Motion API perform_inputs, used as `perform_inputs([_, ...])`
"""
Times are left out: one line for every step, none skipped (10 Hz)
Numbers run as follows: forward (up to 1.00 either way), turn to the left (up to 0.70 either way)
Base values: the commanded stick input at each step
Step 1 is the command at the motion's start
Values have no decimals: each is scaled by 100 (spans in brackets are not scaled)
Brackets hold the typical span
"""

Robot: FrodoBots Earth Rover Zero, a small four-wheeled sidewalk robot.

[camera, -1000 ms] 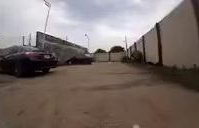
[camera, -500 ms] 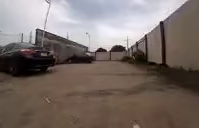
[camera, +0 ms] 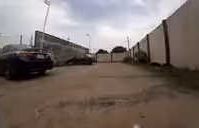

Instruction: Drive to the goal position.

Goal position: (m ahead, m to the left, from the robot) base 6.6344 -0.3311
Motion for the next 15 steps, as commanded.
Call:
perform_inputs([70,0])
perform_inputs([70,0])
perform_inputs([70,0])
perform_inputs([70,0])
perform_inputs([70,0])
perform_inputs([70,0])
perform_inputs([70,0])
perform_inputs([70,0])
perform_inputs([70,0])
perform_inputs([70,0])
perform_inputs([70,0])
perform_inputs([70,0])
perform_inputs([70,0])
perform_inputs([70,0])
perform_inputs([70,0])
